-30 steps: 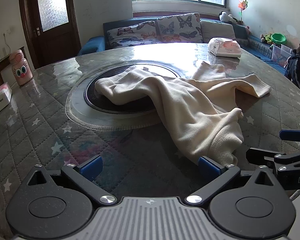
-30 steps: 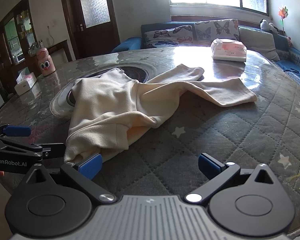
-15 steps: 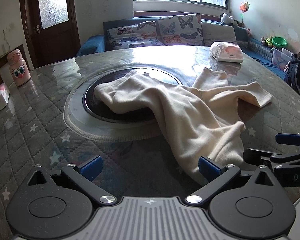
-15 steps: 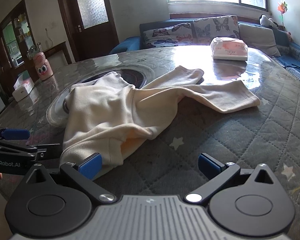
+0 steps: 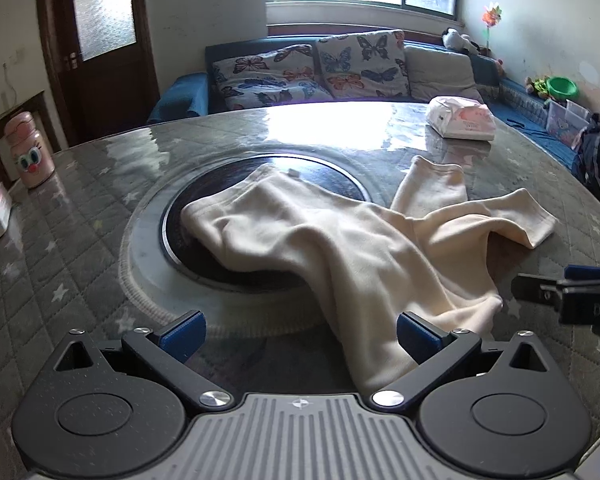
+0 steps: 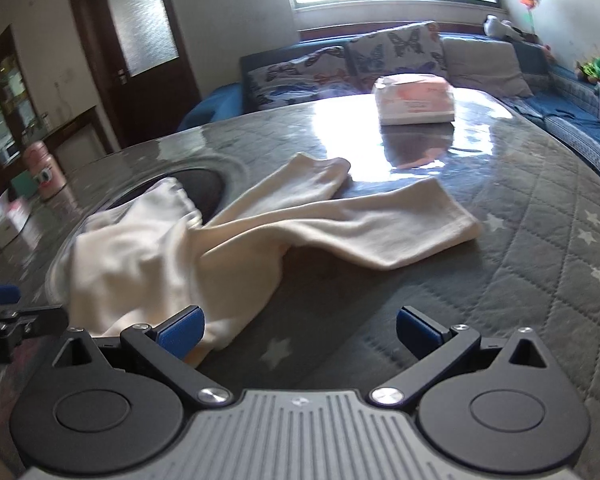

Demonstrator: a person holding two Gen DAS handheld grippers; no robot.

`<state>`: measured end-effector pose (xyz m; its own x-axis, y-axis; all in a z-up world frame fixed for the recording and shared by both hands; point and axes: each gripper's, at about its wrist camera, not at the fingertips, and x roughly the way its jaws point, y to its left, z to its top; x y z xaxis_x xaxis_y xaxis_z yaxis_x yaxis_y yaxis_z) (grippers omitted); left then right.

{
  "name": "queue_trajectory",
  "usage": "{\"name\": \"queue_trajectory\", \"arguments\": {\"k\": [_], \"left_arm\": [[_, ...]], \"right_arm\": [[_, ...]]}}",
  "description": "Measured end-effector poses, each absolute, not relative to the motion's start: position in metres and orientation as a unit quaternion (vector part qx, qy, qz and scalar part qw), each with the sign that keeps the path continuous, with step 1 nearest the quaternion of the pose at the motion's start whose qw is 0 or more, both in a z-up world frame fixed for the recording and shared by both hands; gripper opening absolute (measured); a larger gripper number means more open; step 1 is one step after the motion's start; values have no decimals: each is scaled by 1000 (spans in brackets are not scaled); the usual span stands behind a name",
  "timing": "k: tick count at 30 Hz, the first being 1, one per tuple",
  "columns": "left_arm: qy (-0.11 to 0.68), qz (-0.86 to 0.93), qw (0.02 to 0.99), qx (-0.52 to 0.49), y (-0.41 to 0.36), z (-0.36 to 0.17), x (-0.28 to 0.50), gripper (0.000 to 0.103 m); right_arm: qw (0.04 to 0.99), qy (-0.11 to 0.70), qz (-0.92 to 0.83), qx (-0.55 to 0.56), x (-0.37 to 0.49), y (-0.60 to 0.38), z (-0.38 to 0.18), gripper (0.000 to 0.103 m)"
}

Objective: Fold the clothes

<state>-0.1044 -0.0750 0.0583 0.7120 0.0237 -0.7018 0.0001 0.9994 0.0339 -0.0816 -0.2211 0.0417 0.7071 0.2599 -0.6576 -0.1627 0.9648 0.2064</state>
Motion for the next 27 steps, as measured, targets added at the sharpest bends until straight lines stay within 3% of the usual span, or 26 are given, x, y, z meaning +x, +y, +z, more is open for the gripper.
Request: {"name": "queue_trajectory", "arguments": {"k": [10,27], "left_arm": [[384,-23,923,32,-96,54,-78,103],[382,-65,920,57,-116,47,-61,103]], "right_arm": [[918,380,82,84,-50,-241,33,102],[923,375,52,71,4,-257,29,78]]}}
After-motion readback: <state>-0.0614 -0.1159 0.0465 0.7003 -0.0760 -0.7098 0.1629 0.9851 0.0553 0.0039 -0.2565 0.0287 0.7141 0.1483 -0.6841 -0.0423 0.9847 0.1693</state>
